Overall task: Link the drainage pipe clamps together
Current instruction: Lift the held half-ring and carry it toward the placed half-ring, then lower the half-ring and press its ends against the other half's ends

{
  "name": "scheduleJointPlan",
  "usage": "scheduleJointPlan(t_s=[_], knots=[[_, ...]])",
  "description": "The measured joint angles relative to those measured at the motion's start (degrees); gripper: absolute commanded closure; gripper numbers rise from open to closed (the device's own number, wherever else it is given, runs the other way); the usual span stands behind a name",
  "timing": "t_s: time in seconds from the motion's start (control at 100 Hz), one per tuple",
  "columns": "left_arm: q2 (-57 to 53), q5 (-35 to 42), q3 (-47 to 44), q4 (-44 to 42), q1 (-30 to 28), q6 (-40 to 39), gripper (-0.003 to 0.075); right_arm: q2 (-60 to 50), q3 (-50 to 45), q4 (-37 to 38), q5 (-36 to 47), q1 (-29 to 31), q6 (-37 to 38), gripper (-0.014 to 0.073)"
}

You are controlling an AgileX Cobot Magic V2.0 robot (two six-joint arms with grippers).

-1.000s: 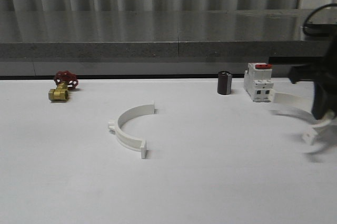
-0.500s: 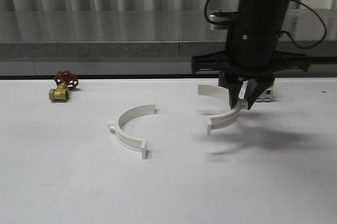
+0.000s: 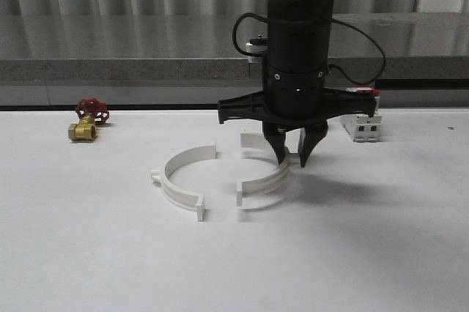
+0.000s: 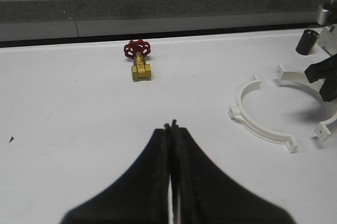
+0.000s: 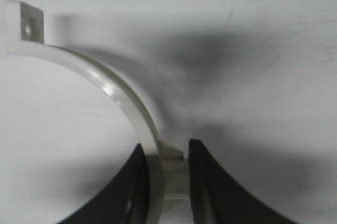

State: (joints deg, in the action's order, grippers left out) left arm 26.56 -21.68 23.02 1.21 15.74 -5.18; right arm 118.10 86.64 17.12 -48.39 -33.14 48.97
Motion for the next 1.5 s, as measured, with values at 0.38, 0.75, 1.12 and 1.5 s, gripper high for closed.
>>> scheduleJointPlan(t_s=[0.38, 0.75, 1.12, 1.5], knots=[[0.0, 0.0, 0.0, 0.0, 0.0, 0.0, 0.0740, 1.1, 0.2, -2.1, 2.3, -0.4, 0.2, 0.0556], [0.0, 0.0, 0.0, 0.0, 0.0, 0.0, 0.0740, 2.7, 0.2, -3.9, 3.9, -0.8, 0.3, 0.0556], [0.0, 0.0, 0.0, 0.0, 0.0, 0.0, 0.0740, 2.7, 0.2, -4.6, 5.0, -1.1, 0.3, 0.0556], [0.0, 0.0, 0.0, 0.0, 0.0, 0.0, 0.0740, 2.8, 0.2, -5.9, 6.2, -1.1, 0.3, 0.0413]])
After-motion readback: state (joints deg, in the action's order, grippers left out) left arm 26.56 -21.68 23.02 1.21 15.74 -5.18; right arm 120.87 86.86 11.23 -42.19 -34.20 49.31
